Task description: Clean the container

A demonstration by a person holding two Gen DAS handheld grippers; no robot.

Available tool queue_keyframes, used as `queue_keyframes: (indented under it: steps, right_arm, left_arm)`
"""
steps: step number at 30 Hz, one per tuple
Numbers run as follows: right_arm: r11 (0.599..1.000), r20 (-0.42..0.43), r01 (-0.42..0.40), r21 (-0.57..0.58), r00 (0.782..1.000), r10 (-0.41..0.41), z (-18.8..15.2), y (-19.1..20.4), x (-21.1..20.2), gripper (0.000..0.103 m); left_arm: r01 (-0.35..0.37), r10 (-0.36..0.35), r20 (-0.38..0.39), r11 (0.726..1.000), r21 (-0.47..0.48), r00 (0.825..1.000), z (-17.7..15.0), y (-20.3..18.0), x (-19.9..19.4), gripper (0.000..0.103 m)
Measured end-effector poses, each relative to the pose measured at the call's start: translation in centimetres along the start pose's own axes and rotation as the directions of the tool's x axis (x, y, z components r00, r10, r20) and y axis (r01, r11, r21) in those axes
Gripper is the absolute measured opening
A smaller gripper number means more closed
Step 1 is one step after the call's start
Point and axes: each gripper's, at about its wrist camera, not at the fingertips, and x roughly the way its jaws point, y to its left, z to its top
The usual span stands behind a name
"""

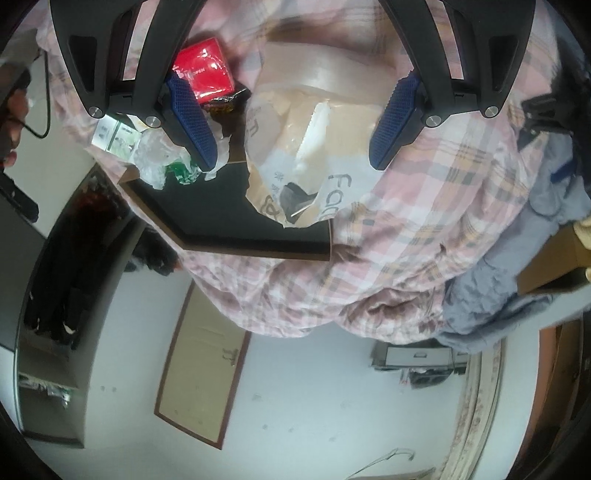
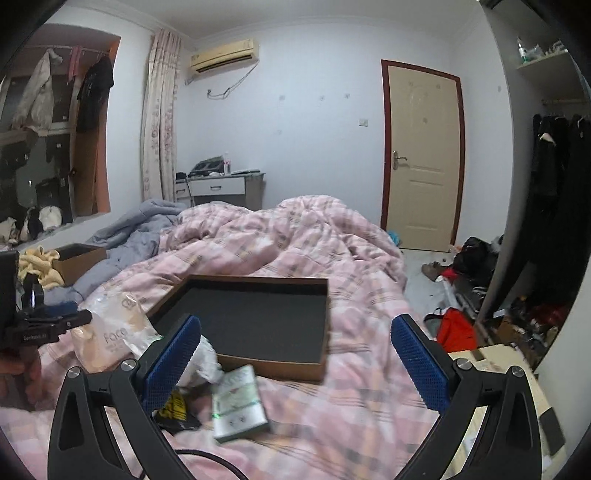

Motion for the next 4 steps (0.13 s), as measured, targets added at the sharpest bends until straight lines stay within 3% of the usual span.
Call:
queue_keyframes:
  steps: [1,4]
  right_arm:
    - [1.0,0.001,-0.006,-0.002,1.0,0.006,-0.06,0.13,0.05,0.103]
    - [0.999,-0.006,-0.023,-0.023,1.0,0.023,-0.21,0.69,0.11,0.103]
  left_arm:
    - [-0.005,0.005,0.012,1.0,0.001,1.0,-0.08,0.0,-0.04,0.101]
    - [-0.034,0.034,0.048,0.999,0.011,0.998,-0.09,-0.07,-0.26,0.103]
